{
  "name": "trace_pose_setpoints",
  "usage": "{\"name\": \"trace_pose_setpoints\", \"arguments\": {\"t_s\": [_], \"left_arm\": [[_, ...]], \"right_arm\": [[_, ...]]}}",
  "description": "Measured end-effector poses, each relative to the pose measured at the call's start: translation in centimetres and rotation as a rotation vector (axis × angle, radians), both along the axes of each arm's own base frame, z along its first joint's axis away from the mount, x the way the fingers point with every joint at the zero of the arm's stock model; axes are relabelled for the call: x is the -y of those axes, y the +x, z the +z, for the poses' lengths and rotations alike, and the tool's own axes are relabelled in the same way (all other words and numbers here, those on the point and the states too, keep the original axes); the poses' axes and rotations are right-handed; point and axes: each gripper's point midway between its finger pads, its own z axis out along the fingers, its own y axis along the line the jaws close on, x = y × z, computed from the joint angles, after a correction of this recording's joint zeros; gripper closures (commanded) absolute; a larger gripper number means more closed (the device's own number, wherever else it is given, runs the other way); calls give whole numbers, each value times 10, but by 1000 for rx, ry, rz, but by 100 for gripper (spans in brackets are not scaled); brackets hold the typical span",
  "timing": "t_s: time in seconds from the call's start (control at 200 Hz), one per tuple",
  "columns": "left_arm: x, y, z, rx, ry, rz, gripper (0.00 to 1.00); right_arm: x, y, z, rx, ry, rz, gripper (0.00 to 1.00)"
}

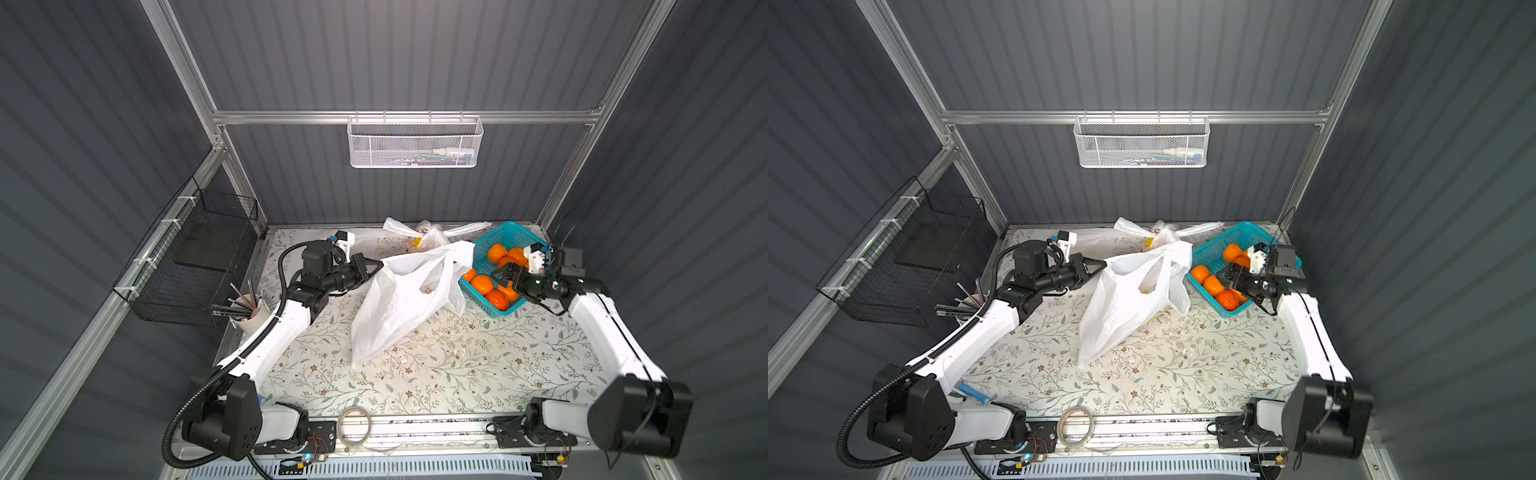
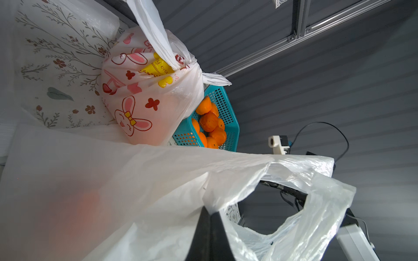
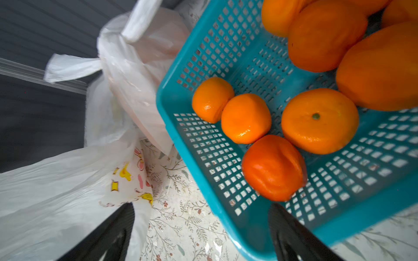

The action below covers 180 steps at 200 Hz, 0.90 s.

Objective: Place the oranges into plastic bags & tie knots
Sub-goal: Pick up the orange from the basket.

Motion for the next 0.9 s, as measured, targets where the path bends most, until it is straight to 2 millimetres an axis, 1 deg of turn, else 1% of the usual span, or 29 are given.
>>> {"name": "trace_pose_setpoints", "arguments": {"t_s": [0.08,0.165,0.235,0.325,0.465,0.645,0.821,0.901], "left_arm": [[0,-1,-1,0,6,-3,100],[0,-1,-3,-4,12,-5,100],[-1,-2,-4,-5,16,-6,100],[-1,-2,-5,-7,19,-7,100],[-2,-2,-7,-13,25,-6,100],[-3,-2,-8,-15,29,-4,100],[-3,-1,-10,-19,31,-6,100],[-3,-1,-11,-20,31,-6,100]], "right_arm": [[0,25,-19,-42,-26,38,7],[-6,47,-33,-59,-54,88,8],[-13,61,-42,-64,-81,132,8],[-23,75,-53,-69,-107,188,8],[-40,84,-68,-84,-133,266,8],[-56,85,-83,-115,-151,338,12],[-67,95,-89,-121,-181,386,16],[-68,99,-95,-133,-201,395,18]]}}
